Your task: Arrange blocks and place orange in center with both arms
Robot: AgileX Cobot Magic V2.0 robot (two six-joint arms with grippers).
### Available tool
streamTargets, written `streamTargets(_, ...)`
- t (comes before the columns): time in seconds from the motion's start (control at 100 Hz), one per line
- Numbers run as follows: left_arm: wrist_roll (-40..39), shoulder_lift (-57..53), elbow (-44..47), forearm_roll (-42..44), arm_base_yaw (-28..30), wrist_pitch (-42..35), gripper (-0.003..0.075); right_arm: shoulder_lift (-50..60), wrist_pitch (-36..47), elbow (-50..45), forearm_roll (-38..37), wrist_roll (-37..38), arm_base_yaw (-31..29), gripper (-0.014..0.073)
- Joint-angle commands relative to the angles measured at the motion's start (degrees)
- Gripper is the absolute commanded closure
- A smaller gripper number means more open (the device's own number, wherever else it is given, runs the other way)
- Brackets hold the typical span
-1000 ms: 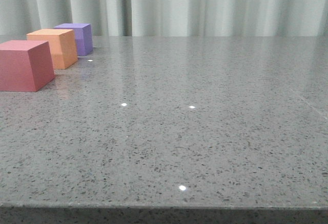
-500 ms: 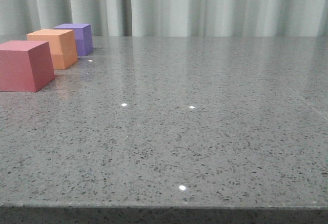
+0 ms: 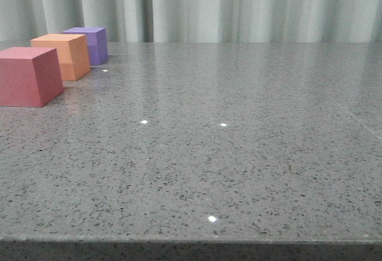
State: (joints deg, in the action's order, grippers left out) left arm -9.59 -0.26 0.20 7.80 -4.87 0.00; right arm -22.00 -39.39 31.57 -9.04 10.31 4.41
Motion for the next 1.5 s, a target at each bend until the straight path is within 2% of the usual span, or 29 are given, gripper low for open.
streamTargets(0.0, -0.24, -2.05, 2.35, -0.39, 0.37, -5.23, 0.0741, -0.26, 4.18, 1.51, -0.94, -0.51, -0.38, 0.0704)
streamTargets(1.06, -0.24, -2.05, 2.35, -0.39, 0.37, -5.13, 0.0741, 1.26, 4.81, 1.31, -0.99, -0.51, -0.38, 0.0704)
streamTargets(1.19, -0.24, -2.05, 2.35, -0.39, 0.37, -5.13, 0.0741, 6.18, 12.26, -2.46, 1.33, -0.51, -0.38, 0.0704)
streamTargets(1.35, -0.24, -2.05, 2.35, -0.39, 0.37, -5.13, 0.0741, 13.24, 26.33, -12.19, 5.8, -0.51, -0.38, 0.0704)
streamTargets(1.49, -0.24, -2.05, 2.35, -0.39, 0.37, -5.13, 0.0741, 18.87, 34.93, -20.53, 7.66, -0.51, -0.38, 0.0704)
